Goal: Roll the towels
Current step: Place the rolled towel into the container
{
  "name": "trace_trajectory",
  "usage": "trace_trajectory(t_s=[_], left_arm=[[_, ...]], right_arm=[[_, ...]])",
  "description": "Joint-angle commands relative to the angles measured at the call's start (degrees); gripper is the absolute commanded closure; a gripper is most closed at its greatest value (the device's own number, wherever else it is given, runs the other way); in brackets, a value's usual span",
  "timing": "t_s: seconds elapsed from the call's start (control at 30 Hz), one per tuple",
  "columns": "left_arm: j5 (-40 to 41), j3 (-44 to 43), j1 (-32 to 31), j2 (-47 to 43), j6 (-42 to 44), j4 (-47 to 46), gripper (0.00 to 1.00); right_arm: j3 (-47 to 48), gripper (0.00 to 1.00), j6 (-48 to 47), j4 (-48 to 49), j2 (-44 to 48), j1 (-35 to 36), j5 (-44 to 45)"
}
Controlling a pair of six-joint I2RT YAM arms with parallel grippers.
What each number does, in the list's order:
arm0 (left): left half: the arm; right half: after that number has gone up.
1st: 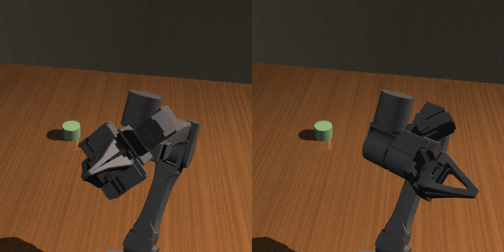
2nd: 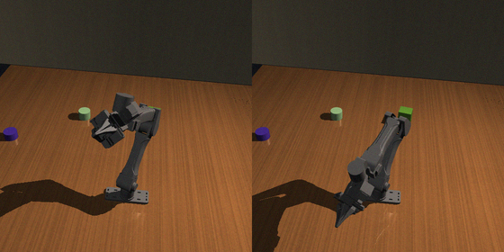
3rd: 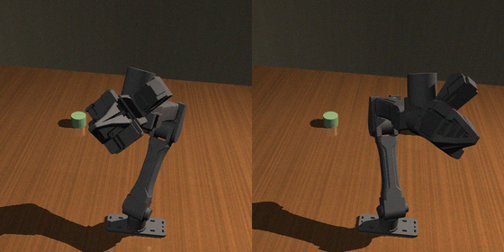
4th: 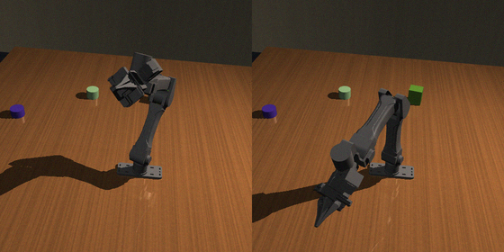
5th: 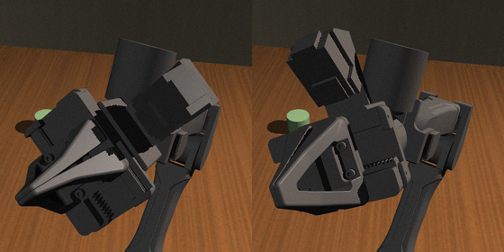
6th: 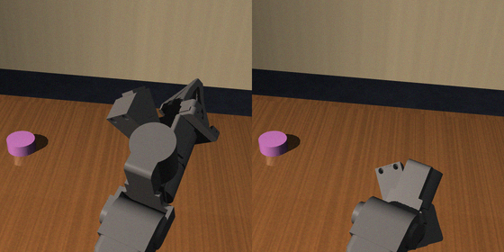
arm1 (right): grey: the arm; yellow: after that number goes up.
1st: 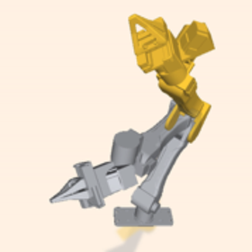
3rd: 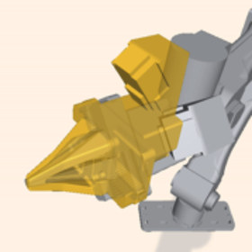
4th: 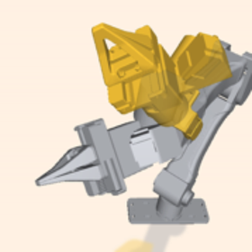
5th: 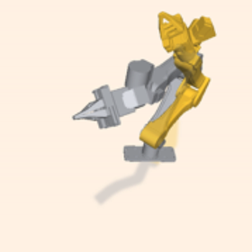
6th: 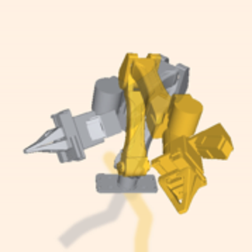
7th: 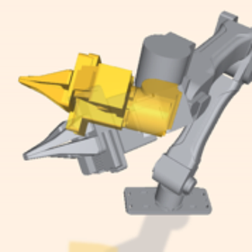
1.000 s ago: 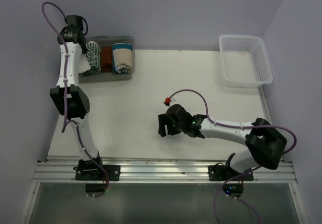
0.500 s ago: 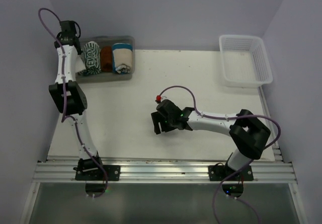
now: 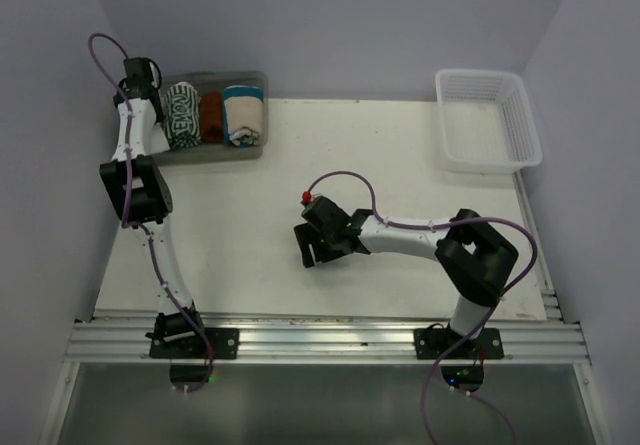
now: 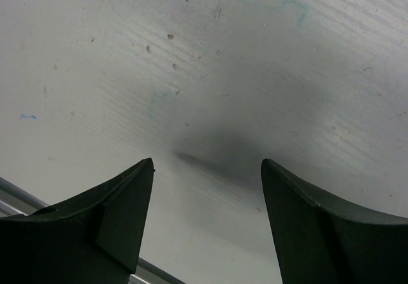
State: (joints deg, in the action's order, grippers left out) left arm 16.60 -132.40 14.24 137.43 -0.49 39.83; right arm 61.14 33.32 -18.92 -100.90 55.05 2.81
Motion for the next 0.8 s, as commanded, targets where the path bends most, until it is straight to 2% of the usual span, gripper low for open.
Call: trace_trajectory(t_s=[0.0,0.2,0.43,0.6,0.77], left_arm=[[-2.44,-1.8,0.09,1.79,3.3,-2.04,0.94],[-5.35,-2.78,0.09,4.69,3.83,0.94,0.95],[-7.8,7.59,0.09,-1.19,4.27,-0.19,0.97],[-7.64,4.0,0.09,0.03,5.15,0.68,0.96],[-6.76,-2.33,0.09,5.91,7.87,2.27,0.95]], right_arm=[[2.66,0.28,-0.98,-1.47,-0.08,-0.29,-1.14],[3.02,0.29,-0.98,-1.48,-0.17,-0.2,-0.96],[2.93,0.29,-0.71,-0.77,-0.26,-0.2,-1.14],[3.1,0.29,-1.41,-1.56,0.09,-0.29,-0.79],[3.63,0.29,-1.77,-2.09,-0.08,-0.2,-0.79]])
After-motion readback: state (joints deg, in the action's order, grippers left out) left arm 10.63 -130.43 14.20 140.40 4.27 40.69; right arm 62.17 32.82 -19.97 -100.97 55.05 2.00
